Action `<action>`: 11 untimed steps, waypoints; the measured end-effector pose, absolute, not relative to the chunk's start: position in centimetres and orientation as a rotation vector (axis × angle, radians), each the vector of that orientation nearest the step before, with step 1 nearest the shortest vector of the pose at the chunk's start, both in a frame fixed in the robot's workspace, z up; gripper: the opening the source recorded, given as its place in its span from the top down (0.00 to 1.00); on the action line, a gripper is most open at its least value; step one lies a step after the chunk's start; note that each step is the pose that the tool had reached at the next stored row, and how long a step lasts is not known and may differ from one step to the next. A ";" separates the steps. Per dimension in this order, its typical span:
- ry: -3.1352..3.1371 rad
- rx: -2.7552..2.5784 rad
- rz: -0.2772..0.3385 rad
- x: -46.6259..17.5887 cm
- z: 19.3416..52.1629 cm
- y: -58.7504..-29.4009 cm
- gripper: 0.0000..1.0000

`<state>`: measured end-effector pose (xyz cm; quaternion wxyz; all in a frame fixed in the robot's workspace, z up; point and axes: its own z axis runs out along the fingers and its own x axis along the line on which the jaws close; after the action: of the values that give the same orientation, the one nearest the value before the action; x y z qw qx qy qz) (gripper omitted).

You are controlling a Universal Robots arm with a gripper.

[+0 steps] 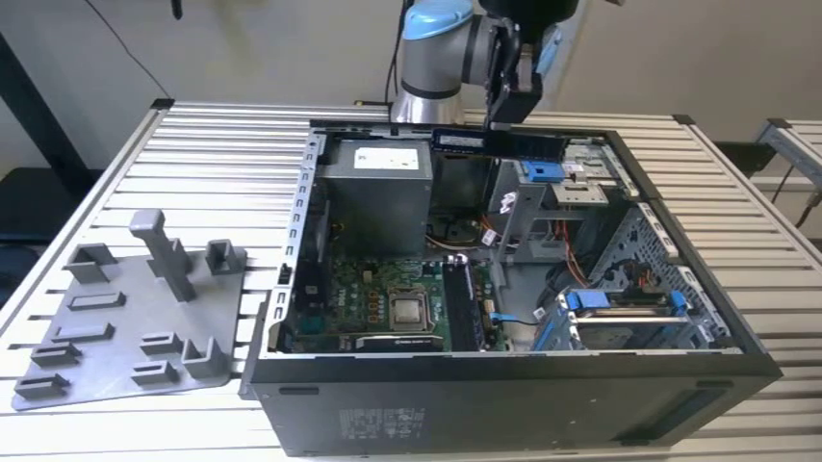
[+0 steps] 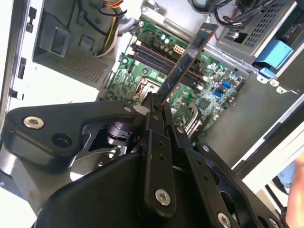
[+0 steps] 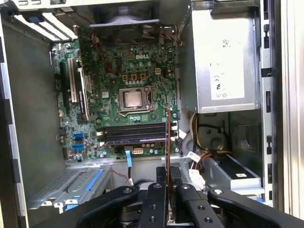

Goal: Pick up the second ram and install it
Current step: 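Insert the second ram into the second slot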

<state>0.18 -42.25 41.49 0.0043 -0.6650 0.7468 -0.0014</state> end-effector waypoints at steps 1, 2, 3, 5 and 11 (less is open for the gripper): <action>2.351 -2.070 -0.004 0.2 41.5 -42.3 0.86; 2.363 -2.058 -0.005 0.2 41.5 -42.3 0.86; 2.374 -2.045 -0.004 0.2 41.5 -42.3 0.86; 2.395 -2.020 -0.005 0.2 41.5 -42.3 0.86; 2.456 -1.945 -0.005 0.2 41.5 -42.3 0.86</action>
<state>0.18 -42.25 41.46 0.0042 -0.6208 0.7840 -0.0016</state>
